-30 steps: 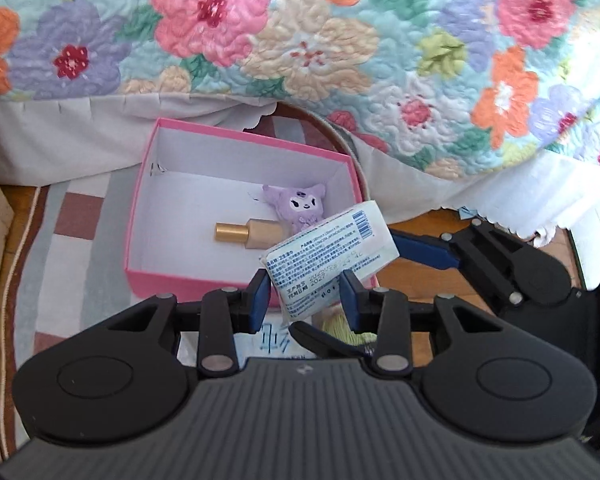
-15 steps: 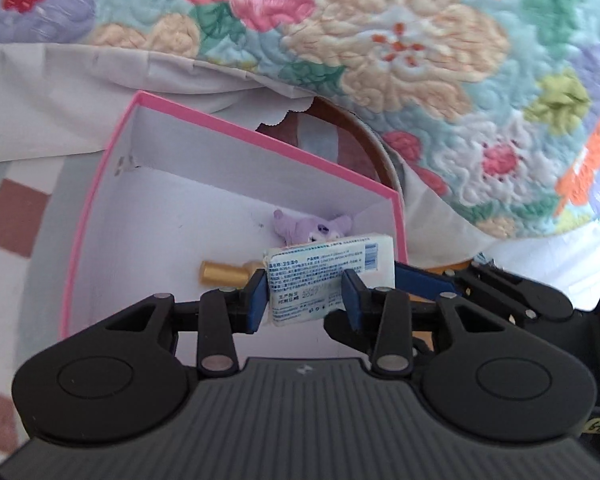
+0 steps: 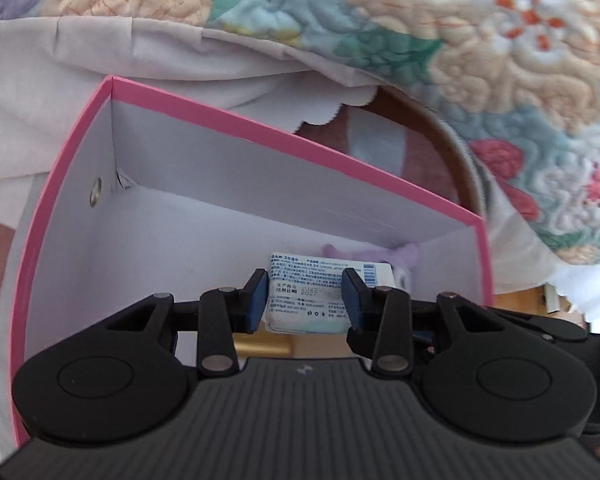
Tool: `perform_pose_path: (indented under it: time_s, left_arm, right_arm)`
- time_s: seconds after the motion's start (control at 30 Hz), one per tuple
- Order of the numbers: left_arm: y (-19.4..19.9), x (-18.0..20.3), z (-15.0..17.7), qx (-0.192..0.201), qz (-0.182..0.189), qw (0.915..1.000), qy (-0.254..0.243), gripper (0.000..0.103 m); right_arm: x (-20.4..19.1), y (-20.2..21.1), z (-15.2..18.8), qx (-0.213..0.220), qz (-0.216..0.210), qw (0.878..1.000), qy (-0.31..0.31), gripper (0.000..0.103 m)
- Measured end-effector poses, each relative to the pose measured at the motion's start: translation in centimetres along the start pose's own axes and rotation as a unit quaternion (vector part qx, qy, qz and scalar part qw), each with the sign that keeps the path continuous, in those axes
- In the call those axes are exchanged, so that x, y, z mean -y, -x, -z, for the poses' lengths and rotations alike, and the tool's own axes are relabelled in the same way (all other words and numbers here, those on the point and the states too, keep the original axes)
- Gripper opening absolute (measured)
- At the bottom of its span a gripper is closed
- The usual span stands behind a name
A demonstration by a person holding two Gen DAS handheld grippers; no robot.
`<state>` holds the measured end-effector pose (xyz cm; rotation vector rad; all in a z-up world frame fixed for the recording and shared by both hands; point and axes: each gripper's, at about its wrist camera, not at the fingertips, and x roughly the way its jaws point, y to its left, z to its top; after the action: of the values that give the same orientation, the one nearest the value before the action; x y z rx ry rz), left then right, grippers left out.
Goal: Organize objects
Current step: 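Lower the soap bar into the box beside the doll and open the left gripper, then withdraw the left gripper and move it to the clear floss-pick box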
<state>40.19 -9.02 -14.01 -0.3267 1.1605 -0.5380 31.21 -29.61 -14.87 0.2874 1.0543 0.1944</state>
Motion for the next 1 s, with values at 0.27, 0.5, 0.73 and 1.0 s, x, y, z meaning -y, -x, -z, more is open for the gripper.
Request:
perform_pose_path:
  time_s: [0.27,0.5,0.73,1.0]
  left_arm:
    - [-2.9,-1.3,0.0,-0.032,-0.013,0.9991,0.026,0.037]
    - [-2.0,-0.3,0.1,-0.035,-0.065,0.9972,0.01,0.056]
    - [3.9,0.7,1.9,-0.035,-0.079,0.9957,-0.035,0.061]
    - [12.0,-0.2,5.4,-0.019,-0.081,0.9953,-0.049,0.061]
  right_arm:
    - [0.9,-3.7,-0.7,-0.033,0.029,0.999,-0.014,0.042]
    - [0.0,-2.7,-0.2,-0.011,0.058,0.998,0.014,0.043]
    - [-2.3,2.5,2.7,0.053,0.042,0.997,0.032,0.061]
    - [-7.0,5.4,6.6,0.092,0.024,0.994,0.059,0.062]
